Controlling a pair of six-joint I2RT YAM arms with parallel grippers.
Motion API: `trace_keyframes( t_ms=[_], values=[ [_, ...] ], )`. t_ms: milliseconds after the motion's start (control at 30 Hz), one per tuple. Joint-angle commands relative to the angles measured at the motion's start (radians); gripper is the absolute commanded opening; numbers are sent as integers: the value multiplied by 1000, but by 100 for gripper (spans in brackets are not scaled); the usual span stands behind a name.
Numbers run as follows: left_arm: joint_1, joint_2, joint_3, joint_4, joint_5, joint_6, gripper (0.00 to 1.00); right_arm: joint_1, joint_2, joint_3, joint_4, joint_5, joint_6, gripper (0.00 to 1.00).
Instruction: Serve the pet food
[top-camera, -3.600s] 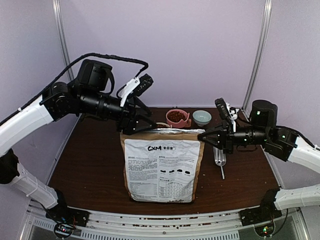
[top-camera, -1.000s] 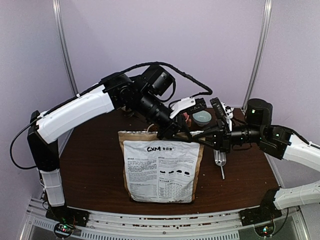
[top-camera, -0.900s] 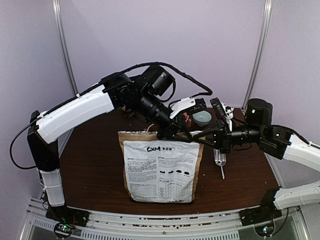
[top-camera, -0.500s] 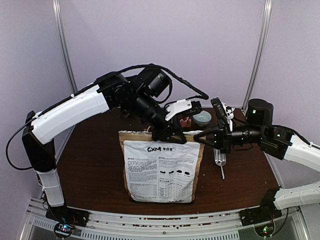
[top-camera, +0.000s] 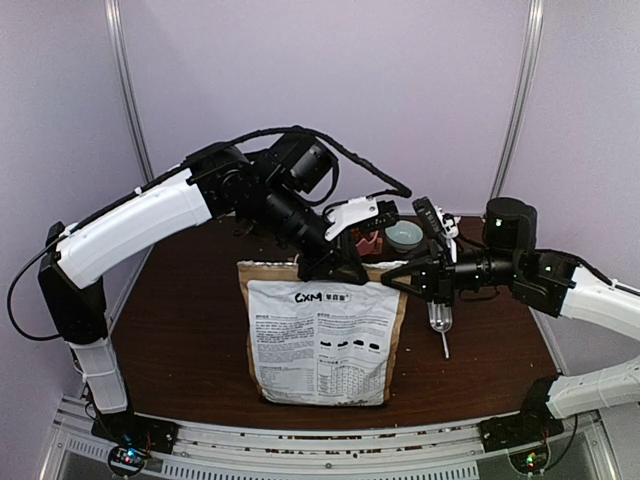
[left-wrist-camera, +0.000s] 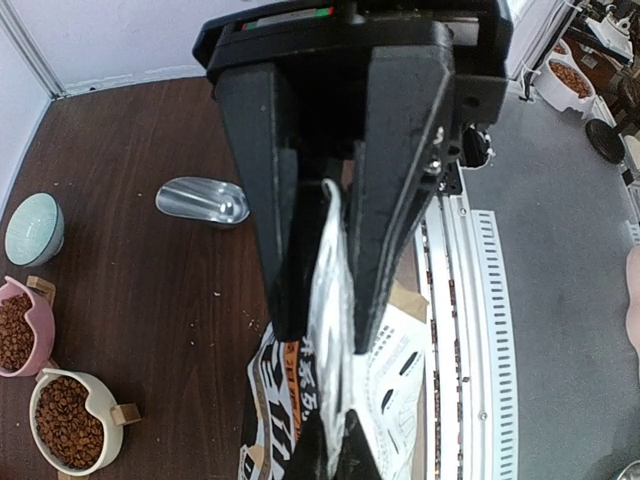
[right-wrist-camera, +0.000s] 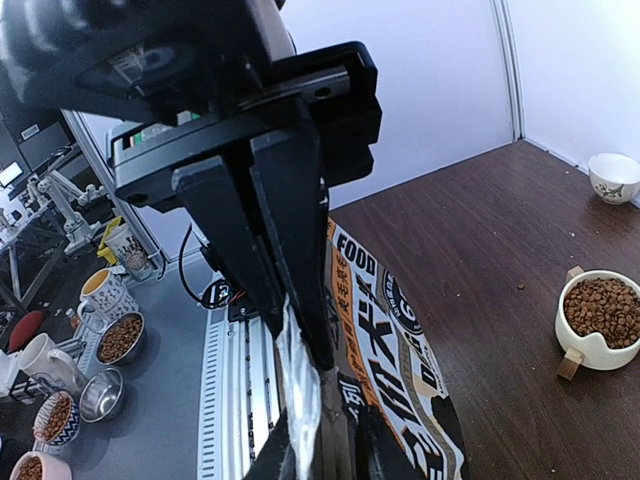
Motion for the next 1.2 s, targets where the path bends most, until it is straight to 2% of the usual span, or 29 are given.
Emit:
trace_keyframes(
  t_ms=[0, 167, 200, 300, 333, 467, 533, 633, 733, 933, 1100, 1167],
  values=[
    [5, -28, 1, 45, 35, 3, 0, 15, 31, 51, 56, -17, 8, 21],
    [5, -28, -1, 45, 40, 2, 0, 18, 51, 64, 91, -25, 22, 25],
    [5, -28, 1, 45, 39, 2, 0, 19, 55, 67, 92, -23, 23, 22],
    [5, -30, 1, 45, 28, 2, 0, 18, 61, 74, 83, -21, 16, 2],
    [5, -35, -1, 45, 16, 2, 0, 19, 60, 74, 79, -18, 12, 0],
    [17, -67, -26, 40, -7, 6, 17, 19, 41, 69, 56, -1, -6, 0],
    [29, -87, -54, 40, -14, 7, 19, 19, 32, 68, 45, 5, -13, 0],
    [40, -109, -80, 32, -20, 7, 18, 18, 24, 69, 45, 9, -15, 0],
    [40, -110, -84, 28, -15, 9, 0, 18, 28, 69, 52, 9, -12, 0],
    [40, -103, -71, 29, -11, 12, 0, 19, 31, 75, 59, 5, -8, 0],
    [39, -63, -32, 29, 24, 5, 21, 18, 32, 73, 67, -4, 0, 0],
    [38, -40, -14, 28, 43, 5, 23, 18, 33, 72, 73, -9, 5, 0]
  ],
)
